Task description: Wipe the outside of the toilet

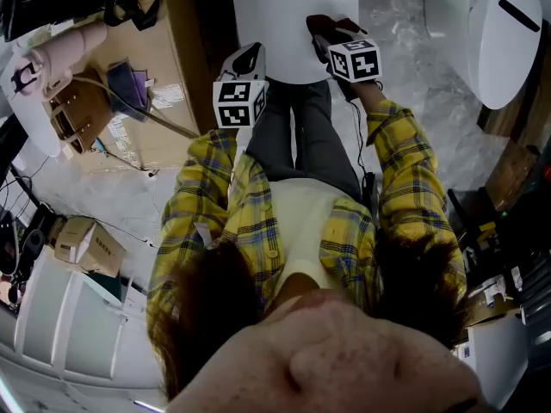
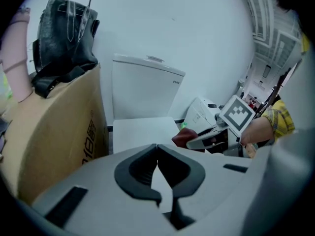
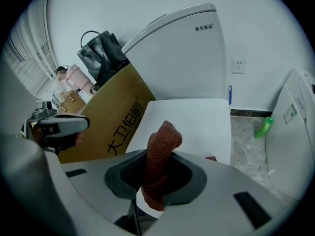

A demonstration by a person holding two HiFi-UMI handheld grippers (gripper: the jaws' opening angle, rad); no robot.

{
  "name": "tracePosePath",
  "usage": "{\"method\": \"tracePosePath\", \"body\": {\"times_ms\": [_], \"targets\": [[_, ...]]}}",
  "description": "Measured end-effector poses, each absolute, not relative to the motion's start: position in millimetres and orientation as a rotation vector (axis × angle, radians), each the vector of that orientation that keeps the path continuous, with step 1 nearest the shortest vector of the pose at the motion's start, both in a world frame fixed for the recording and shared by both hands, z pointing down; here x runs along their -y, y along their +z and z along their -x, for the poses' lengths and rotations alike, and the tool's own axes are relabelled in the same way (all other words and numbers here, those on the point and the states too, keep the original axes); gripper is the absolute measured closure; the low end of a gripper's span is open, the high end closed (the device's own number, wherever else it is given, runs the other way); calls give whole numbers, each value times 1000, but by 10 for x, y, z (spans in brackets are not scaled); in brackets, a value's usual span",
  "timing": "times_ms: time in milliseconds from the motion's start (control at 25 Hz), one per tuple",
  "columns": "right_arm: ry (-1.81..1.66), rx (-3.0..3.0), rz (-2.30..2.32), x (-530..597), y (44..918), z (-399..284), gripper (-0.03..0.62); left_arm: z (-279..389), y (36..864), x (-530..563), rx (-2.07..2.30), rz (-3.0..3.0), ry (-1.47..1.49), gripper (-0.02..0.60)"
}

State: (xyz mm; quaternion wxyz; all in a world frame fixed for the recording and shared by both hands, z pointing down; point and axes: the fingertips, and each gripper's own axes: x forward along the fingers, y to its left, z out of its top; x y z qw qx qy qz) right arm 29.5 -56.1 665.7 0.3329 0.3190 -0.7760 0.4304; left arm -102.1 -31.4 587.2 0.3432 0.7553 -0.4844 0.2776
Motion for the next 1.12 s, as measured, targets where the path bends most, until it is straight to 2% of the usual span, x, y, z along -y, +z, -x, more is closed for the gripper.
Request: {"method": "tracePosePath", "body": {"times_ms": [360,560,1120], "targets": [[1142,2172,-579,298,6295,623,499,1388,5873,240,1340,-1899,693,572],[1095,2182,-451,113,6377,1016,499,1596,5912,176,1377,-1862,690,572],[1155,1965,-468,-265,7274,1244,499,1580,6012,10,1339,-1868,705,572]]}}
